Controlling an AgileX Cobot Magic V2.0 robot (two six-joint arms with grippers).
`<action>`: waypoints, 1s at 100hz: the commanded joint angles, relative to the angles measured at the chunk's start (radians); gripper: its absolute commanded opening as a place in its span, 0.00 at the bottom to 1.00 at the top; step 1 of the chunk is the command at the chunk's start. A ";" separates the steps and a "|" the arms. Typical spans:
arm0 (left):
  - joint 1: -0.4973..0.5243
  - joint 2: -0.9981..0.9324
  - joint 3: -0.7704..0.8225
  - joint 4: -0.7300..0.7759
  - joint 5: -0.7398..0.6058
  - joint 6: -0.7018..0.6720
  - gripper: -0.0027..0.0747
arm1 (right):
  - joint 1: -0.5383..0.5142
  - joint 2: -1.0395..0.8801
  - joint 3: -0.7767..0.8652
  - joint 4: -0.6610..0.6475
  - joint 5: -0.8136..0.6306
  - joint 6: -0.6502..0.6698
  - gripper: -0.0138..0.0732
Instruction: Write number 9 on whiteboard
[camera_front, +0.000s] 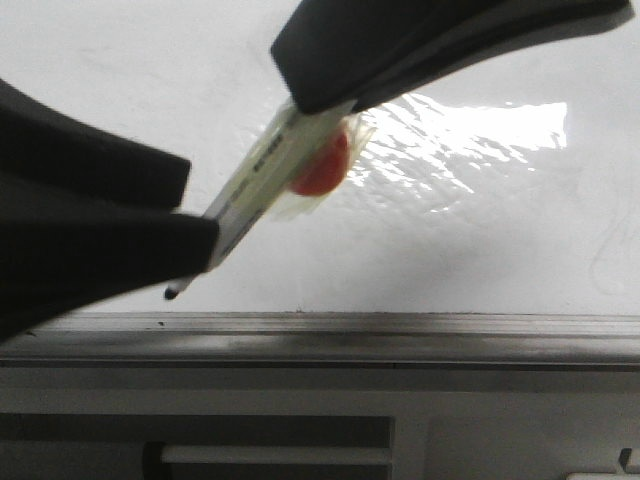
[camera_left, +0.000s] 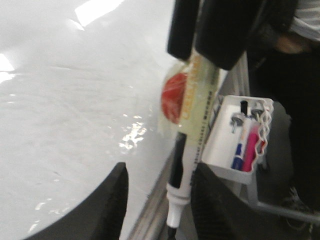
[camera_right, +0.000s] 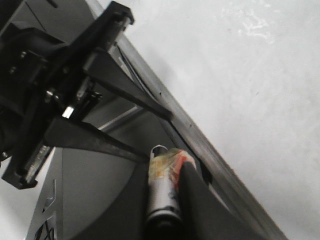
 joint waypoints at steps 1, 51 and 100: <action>0.006 -0.088 -0.025 -0.112 -0.048 -0.011 0.40 | -0.041 -0.054 -0.034 -0.006 -0.066 -0.016 0.09; 0.089 -0.296 -0.025 -0.242 0.062 -0.011 0.40 | -0.290 -0.046 -0.114 -0.009 -0.046 0.010 0.09; 0.089 -0.296 -0.025 -0.242 0.060 -0.011 0.40 | -0.275 0.218 -0.294 0.001 0.020 0.021 0.09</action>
